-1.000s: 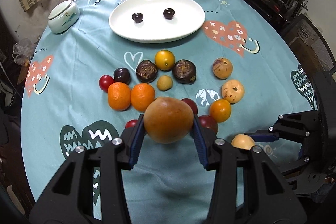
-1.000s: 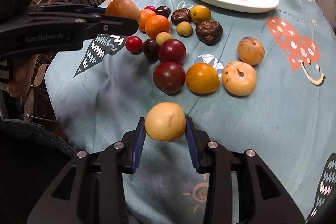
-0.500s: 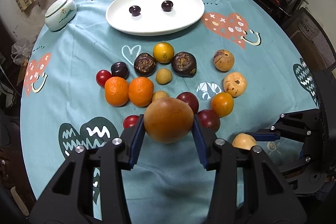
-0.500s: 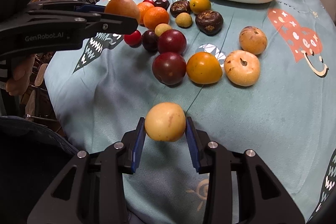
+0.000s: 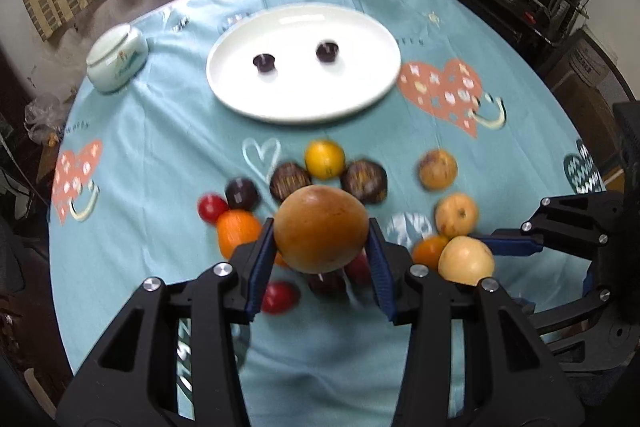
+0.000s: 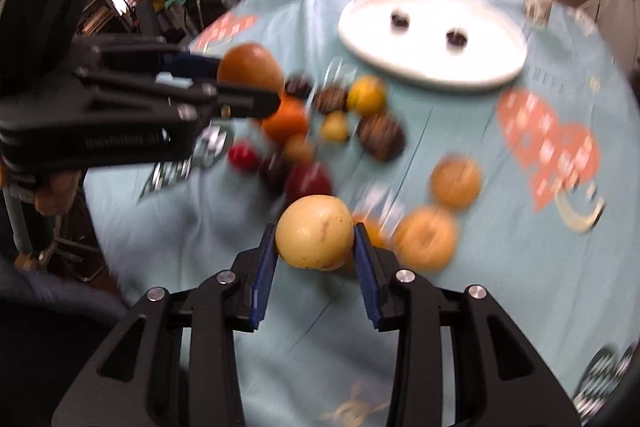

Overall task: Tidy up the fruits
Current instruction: 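Place the tan pear and the grapefruit-like fruit onto the white plate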

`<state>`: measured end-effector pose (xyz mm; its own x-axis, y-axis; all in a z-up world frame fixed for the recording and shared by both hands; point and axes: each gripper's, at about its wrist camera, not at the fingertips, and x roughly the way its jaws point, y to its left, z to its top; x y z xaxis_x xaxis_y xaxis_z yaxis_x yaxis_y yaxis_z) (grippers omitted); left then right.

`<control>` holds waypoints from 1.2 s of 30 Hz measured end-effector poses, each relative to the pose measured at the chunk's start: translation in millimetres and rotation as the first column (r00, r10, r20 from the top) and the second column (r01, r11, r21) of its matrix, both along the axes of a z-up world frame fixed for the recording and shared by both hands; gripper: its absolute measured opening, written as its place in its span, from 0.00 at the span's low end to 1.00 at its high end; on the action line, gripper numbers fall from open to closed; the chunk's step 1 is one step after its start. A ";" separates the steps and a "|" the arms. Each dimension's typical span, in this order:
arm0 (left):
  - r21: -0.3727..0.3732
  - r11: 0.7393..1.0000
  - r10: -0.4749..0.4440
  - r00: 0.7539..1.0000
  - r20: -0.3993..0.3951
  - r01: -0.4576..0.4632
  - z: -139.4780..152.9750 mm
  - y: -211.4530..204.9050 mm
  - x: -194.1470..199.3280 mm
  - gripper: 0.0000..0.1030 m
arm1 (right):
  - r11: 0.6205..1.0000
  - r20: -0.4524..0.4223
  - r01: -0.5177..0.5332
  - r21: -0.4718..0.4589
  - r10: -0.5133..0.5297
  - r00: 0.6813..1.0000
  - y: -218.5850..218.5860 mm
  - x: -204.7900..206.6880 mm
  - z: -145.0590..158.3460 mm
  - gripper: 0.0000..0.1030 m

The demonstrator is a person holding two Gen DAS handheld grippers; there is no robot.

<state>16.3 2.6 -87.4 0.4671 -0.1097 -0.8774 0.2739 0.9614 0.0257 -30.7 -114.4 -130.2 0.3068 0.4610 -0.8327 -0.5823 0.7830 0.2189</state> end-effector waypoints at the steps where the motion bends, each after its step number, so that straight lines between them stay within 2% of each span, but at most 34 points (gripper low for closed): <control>1: 0.003 1.000 0.007 1.000 0.014 -0.007 5.1 0.1 7.6 0.44 | 1.000 0.032 0.010 0.005 -0.010 0.999 -0.9 11.2 10.7 0.37; 7: -0.025 0.997 0.079 0.991 0.111 -0.076 39.7 5.4 66.9 0.44 | 0.996 0.179 0.075 0.046 -0.082 0.980 -11.0 73.8 56.6 0.37; 9: -0.026 0.995 0.100 0.985 0.143 -0.097 42.6 5.1 87.2 0.46 | 0.994 0.204 0.105 0.042 -0.112 0.973 -12.7 96.7 59.3 0.37; 12: -0.017 0.995 0.098 0.982 0.162 -0.096 34.8 -1.2 110.9 0.51 | 0.988 0.189 0.152 0.035 -0.156 0.969 -20.4 129.5 49.2 0.37; 18: 0.017 0.994 0.104 0.992 0.068 -0.106 -11.4 -9.6 159.5 0.51 | 0.980 0.129 0.199 -0.007 -0.197 0.972 -19.8 184.4 11.8 0.37; 21: -0.009 0.988 0.151 0.988 0.038 -0.151 -24.2 6.4 174.6 0.51 | 0.979 0.095 0.197 -0.041 -0.193 0.977 -16.4 204.6 -6.3 0.37; 23: -0.015 0.984 0.177 0.984 0.029 -0.176 -27.7 16.6 178.7 0.51 | 0.976 0.115 0.203 -0.077 -0.193 0.974 -10.6 214.0 -15.7 0.40; 24: -0.006 0.982 0.189 0.982 0.022 -0.189 -30.1 20.8 180.7 0.51 | 0.976 0.109 0.200 -0.084 -0.190 0.976 -8.5 219.5 -21.1 0.45; 25: -0.003 0.980 0.198 0.980 0.018 -0.198 -31.3 23.4 181.4 0.52 | 0.975 0.103 0.203 -0.087 -0.194 0.976 -7.9 222.9 -23.9 0.58; 26: -0.004 0.979 0.203 0.979 0.017 -0.203 -32.0 25.8 181.1 0.55 | 0.973 0.109 0.215 -0.086 -0.205 0.973 -8.0 225.4 -24.7 0.61; 29: -0.003 0.978 0.207 0.978 0.023 -0.207 -31.4 29.6 172.9 0.62 | 0.973 0.132 0.223 -0.061 -0.214 0.968 -12.4 228.9 -16.9 0.61; 31: -0.011 0.976 0.216 0.976 0.023 -0.216 -29.1 32.0 166.8 0.62 | 0.972 0.134 0.229 -0.050 -0.220 0.966 -19.6 225.2 -9.9 0.61; 36: -0.028 0.974 0.227 0.973 0.041 -0.226 -17.7 40.3 136.4 0.72 | 0.975 0.142 0.216 -0.057 -0.206 0.968 -39.8 184.7 3.8 0.61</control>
<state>152.8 43.0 -105.1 0.5195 -0.0162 -0.8543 0.0478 0.9988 0.0101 154.0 -154.2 -126.4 0.5021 0.3151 -0.8054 -0.4227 0.9018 0.0894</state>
